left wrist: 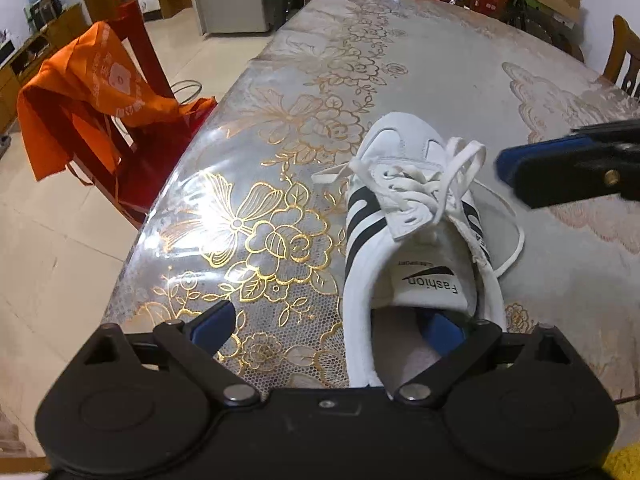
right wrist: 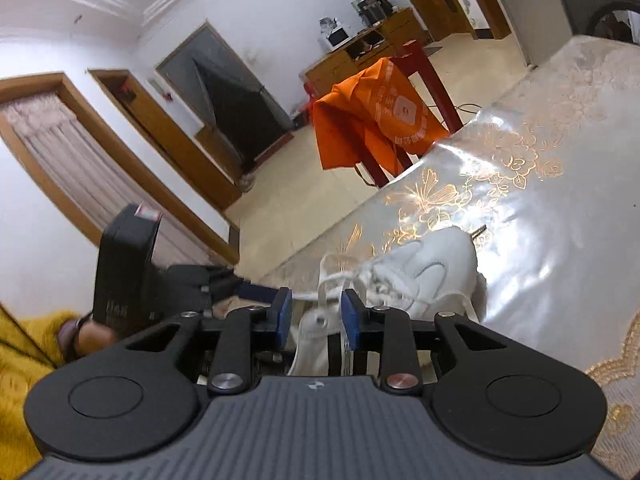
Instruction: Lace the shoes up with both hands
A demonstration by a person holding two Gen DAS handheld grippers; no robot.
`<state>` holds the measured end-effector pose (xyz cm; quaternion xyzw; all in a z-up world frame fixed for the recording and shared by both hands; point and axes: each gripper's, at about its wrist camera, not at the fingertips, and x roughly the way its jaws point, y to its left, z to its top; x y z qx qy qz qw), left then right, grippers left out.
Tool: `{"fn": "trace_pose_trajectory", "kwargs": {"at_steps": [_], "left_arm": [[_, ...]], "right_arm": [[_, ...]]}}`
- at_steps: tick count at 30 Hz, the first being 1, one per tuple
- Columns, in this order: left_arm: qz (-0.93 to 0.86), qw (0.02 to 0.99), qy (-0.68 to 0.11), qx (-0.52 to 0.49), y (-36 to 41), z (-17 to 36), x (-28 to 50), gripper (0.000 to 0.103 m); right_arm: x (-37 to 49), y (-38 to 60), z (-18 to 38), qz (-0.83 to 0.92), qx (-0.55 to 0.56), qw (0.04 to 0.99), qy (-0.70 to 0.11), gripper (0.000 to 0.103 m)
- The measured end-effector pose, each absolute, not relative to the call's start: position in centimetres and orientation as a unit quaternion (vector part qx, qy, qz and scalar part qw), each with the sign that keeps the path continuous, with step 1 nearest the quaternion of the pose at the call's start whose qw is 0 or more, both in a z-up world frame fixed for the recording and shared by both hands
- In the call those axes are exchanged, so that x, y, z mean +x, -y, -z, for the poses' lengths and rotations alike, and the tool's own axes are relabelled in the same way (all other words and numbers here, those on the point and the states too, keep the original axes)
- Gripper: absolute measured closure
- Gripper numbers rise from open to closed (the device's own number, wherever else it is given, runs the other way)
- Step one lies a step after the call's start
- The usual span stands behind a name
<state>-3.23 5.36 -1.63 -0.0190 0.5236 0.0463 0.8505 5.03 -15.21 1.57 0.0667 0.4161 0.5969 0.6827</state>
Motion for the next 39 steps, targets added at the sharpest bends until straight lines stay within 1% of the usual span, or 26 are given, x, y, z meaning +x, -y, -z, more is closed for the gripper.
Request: {"fn": "trace_pose_trajectory", "kwargs": {"at_steps": [5, 8, 13, 16, 20, 22, 24, 26, 30, 33, 36, 39], "left_arm": [[-0.045, 0.850, -0.525, -0.024, -5.4, 1.7, -3.3, 0.005], [-0.045, 0.848, -0.527, -0.030, -5.5, 1.8, -3.2, 0.005], [-0.046, 0.847, -0.529, -0.028, -5.5, 1.7, -3.1, 0.005], [-0.047, 0.846, -0.531, -0.029, -5.5, 1.7, -3.0, 0.005], [-0.057, 0.846, -0.529, -0.026, -5.4, 1.5, -3.0, 0.006], [-0.081, 0.855, -0.512, -0.023, -5.6, 1.0, -3.3, 0.010], [-0.109, 0.865, -0.488, -0.038, -6.4, 0.0, -3.6, 0.010], [-0.122, 0.866, -0.482, -0.057, -7.2, -0.4, -3.6, 0.010], [-0.139, 0.860, -0.486, -0.072, -7.9, -0.6, -3.5, 0.011], [-0.145, 0.854, -0.494, -0.074, -8.2, -0.7, -3.4, 0.011], [-0.146, 0.850, -0.503, -0.062, -8.0, -0.5, -3.1, 0.011], [-0.145, 0.848, -0.507, -0.056, -7.9, -0.2, -3.1, 0.011]], "right_arm": [[4.3, 13.8, -1.3, -0.606, 0.035, 0.677, -0.417, 0.072], [4.9, 13.4, -1.0, -0.602, 0.015, 0.691, -0.401, 0.071], [6.0, 12.4, -0.2, -0.620, -0.018, 0.678, -0.395, 0.071], [7.1, 11.9, 0.0, -0.642, -0.033, 0.655, -0.397, 0.070], [8.7, 11.1, -0.1, -0.689, -0.055, 0.599, -0.404, 0.070], [9.3, 10.6, -0.3, -0.713, -0.065, 0.568, -0.406, 0.065], [9.6, 10.0, -0.4, -0.730, -0.078, 0.546, -0.404, 0.062], [9.7, 9.5, -0.3, -0.742, -0.086, 0.530, -0.402, 0.059], [10.3, 9.7, -0.2, -0.756, -0.075, 0.507, -0.408, 0.059], [10.7, 9.6, 0.2, -0.766, -0.043, 0.486, -0.419, 0.059], [11.1, 9.6, 0.9, -0.768, -0.010, 0.475, -0.431, 0.059], [10.9, 9.8, 1.2, -0.769, -0.004, 0.471, -0.432, 0.061]]}}
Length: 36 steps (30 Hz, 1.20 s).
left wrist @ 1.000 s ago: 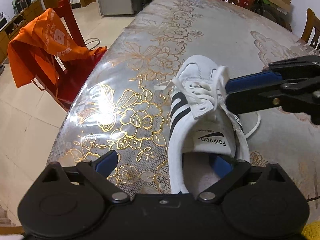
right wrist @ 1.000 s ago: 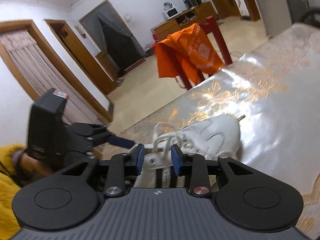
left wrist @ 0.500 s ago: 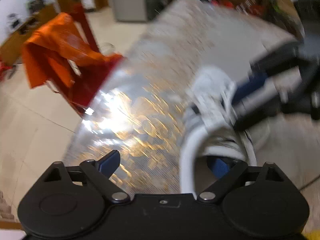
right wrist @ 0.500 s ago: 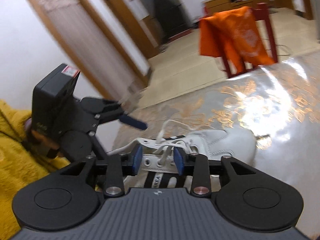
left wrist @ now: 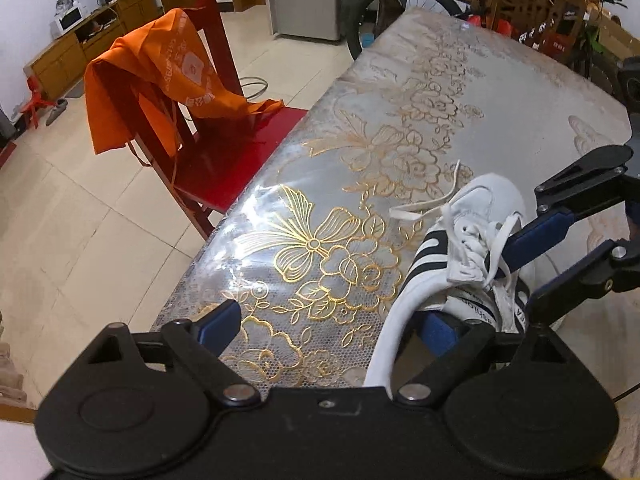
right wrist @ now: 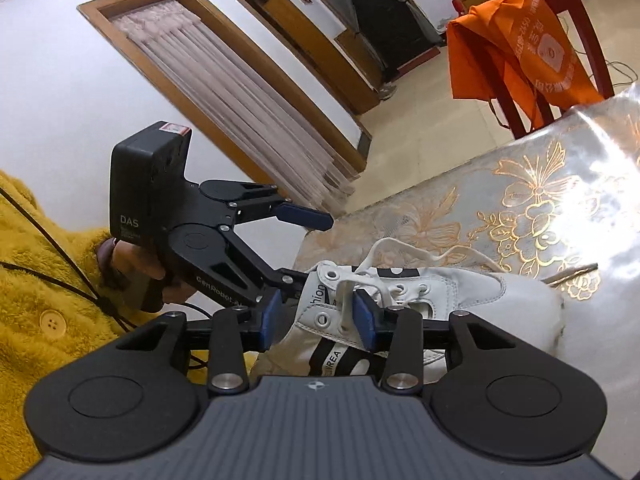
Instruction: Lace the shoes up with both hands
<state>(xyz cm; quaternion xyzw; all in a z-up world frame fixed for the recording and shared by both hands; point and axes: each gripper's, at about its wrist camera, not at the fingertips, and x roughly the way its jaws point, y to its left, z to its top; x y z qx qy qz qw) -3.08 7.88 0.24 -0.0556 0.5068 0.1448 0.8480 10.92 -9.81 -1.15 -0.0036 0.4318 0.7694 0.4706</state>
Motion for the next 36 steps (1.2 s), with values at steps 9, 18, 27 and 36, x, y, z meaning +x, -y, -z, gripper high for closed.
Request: {"fn": "trace_pose_trajectory", "kwargs": {"at_steps": [9, 18, 27, 36], "left_arm": [[-0.148, 0.846, -0.510, -0.049, -7.9, 0.0, -3.0, 0.011], [-0.151, 0.845, -0.511, -0.041, -8.0, 0.0, -3.0, 0.011], [-0.126, 0.854, -0.493, -0.111, -9.3, -0.4, -3.8, 0.002], [-0.102, 0.851, -0.503, -0.110, -8.9, -0.4, -4.5, 0.007]], "right_arm": [[10.8, 10.9, 0.5, -0.785, 0.029, 0.431, -0.444, 0.065], [8.8, 9.8, -0.9, -0.794, -0.049, 0.449, -0.407, 0.064], [9.2, 11.0, -0.8, -0.790, 0.057, 0.408, -0.454, 0.050], [8.4, 18.3, -2.9, -0.750, 0.355, 0.435, -0.351, 0.046]]}}
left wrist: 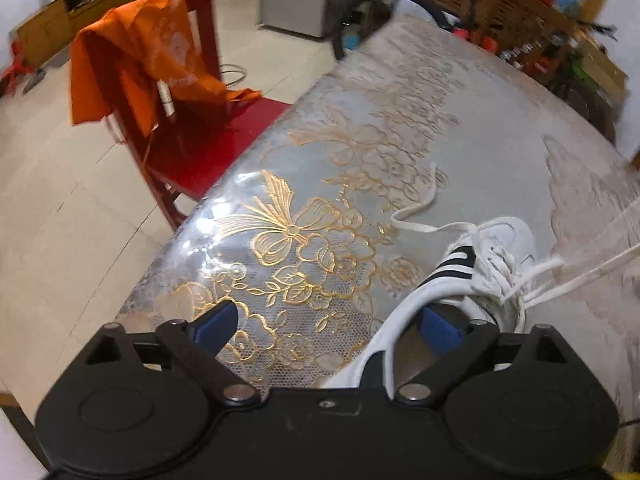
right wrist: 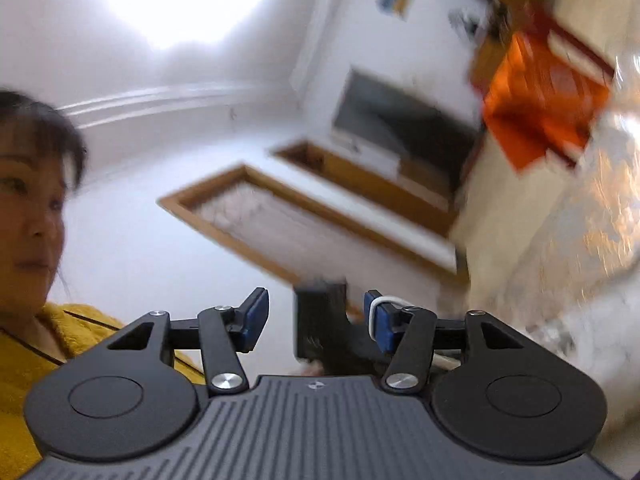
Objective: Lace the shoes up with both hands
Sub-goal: 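Release the lace and lift the right tool away from the sneaker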
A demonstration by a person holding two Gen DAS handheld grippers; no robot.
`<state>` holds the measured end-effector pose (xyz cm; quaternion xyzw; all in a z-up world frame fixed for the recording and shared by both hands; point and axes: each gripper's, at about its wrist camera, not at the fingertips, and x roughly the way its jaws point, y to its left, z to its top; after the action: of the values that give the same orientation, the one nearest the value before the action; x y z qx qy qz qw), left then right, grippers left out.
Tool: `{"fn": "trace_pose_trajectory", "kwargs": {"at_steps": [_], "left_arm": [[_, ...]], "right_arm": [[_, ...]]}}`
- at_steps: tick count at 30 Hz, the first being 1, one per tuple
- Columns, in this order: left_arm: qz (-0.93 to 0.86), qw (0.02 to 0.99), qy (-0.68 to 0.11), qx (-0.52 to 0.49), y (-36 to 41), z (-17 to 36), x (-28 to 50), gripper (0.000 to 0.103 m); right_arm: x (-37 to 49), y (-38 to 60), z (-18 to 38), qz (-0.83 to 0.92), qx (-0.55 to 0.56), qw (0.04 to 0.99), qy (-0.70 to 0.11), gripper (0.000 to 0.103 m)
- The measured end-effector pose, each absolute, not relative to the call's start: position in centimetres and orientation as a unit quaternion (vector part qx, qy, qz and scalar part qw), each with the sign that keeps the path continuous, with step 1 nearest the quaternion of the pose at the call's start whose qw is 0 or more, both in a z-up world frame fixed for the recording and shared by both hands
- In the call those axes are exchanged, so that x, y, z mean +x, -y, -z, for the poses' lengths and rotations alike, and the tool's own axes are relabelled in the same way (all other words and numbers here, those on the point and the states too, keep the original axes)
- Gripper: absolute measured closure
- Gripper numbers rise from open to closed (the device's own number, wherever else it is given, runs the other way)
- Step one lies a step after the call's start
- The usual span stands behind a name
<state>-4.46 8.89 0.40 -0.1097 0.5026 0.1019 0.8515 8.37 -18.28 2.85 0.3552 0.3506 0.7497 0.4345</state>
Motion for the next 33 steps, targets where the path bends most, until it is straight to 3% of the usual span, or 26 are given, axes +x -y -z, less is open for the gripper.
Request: {"fn": "trace_pose_trajectory", "kwargs": {"at_steps": [8, 12, 16, 20, 25, 28, 30, 32, 33], "left_arm": [[-0.053, 0.861, -0.500, -0.083, -7.3, -0.3, -4.7, 0.008], [-0.032, 0.868, -0.490, -0.075, -7.6, -0.9, -5.5, 0.008], [-0.003, 0.875, -0.477, -0.086, -8.6, -1.9, -5.6, 0.008], [0.036, 0.880, -0.462, -0.107, -9.8, -3.1, -4.2, 0.008], [0.107, 0.858, -0.482, -0.139, -9.9, -2.3, 0.3, 0.010], [0.149, 0.828, -0.510, -0.181, -9.6, -0.4, 2.5, 0.027], [0.162, 0.812, -0.523, -0.204, -9.6, 0.7, 3.4, 0.066], [0.169, 0.813, -0.516, -0.211, -9.9, 0.9, 3.5, 0.071], [0.171, 0.816, -0.509, -0.213, -10.2, 0.8, 3.4, 0.080]], "right_arm": [[7.9, 22.1, -12.6, -0.732, 0.421, 0.515, -0.149, 0.042], [6.3, 25.7, -14.5, -0.714, 0.414, 0.553, -0.114, 0.041], [1.9, 27.4, -12.7, -0.642, 0.360, 0.656, -0.170, 0.032], [-2.8, 23.6, -7.2, -0.478, 0.273, 0.777, -0.304, 0.032], [-7.7, 17.0, -0.8, -0.321, 0.212, 0.844, -0.374, 0.035], [-8.5, 14.8, 1.1, -0.286, 0.190, 0.842, -0.416, 0.035], [-8.6, 14.9, 1.1, -0.272, 0.180, 0.848, -0.417, 0.035], [-8.9, 14.8, 0.9, -0.256, 0.171, 0.858, -0.410, 0.035], [-8.9, 14.6, 0.7, -0.246, 0.165, 0.863, -0.410, 0.035]]}}
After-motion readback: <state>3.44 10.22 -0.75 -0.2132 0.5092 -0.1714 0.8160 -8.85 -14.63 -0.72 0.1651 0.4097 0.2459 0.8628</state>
